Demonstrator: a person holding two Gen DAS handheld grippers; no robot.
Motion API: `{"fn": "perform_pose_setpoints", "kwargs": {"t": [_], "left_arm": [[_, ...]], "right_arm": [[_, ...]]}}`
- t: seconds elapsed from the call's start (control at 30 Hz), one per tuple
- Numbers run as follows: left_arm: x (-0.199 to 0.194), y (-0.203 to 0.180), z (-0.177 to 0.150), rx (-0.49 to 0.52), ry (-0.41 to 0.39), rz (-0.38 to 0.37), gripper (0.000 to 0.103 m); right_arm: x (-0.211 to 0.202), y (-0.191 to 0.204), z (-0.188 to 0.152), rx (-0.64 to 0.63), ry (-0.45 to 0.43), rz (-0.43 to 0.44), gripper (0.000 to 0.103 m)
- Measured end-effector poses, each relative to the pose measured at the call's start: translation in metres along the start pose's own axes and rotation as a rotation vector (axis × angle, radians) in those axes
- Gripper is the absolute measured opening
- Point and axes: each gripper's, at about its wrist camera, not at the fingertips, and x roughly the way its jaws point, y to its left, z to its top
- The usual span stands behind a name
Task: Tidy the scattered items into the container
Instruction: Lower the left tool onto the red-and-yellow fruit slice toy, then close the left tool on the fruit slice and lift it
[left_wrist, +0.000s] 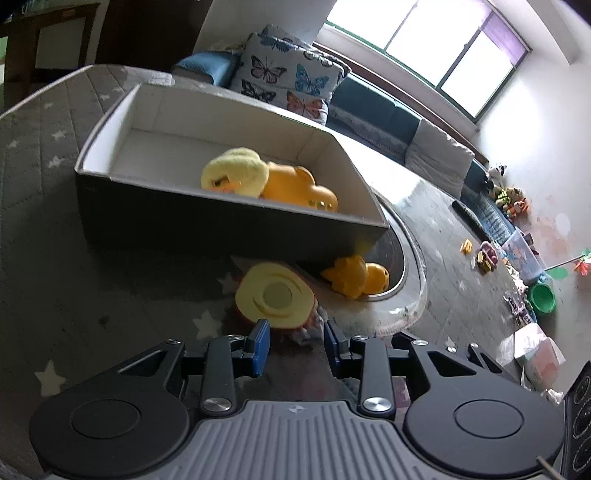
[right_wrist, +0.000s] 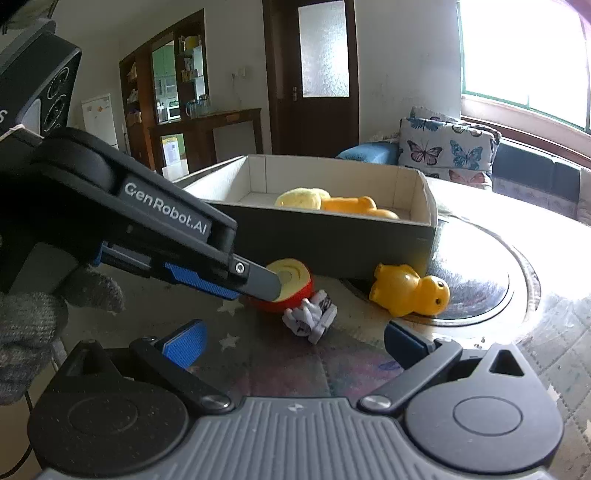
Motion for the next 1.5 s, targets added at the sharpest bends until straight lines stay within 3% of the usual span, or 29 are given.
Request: {"fn": "perform_pose_setpoints", "kwargs": {"t": [0.3,0.77,1.07,1.33,1.5], "left_arm": [[0.012,-0.002,0.001,-0.011,0.025,-0.004,0.034],[0.008,0.015,0.018,-0.072,0.001,-0.037,0.035],[0.021,0.026,0.038,-0.126,0.011,-0.048,0.036],[0.034,0.034,0.049,-0.181,0.026,-0.058,0.037],[0.034,0.039,0.050,-0.200,0.026,-0.048,0.037]], "right_arm": [[0.009,-0.002,0.000,-0.007,0.012,0.006,0.102],[0.031,0.006,0.020,-0.096,0.005,0.024,0.091],[0.050,0.011,0.029,-0.135,0.022,0.049,0.078],[0.061,0.008,0.032,-0.126,0.049,0.073,0.052],[0.062,0.009,0.032,-0.136,0.051,0.070,0.052]]}}
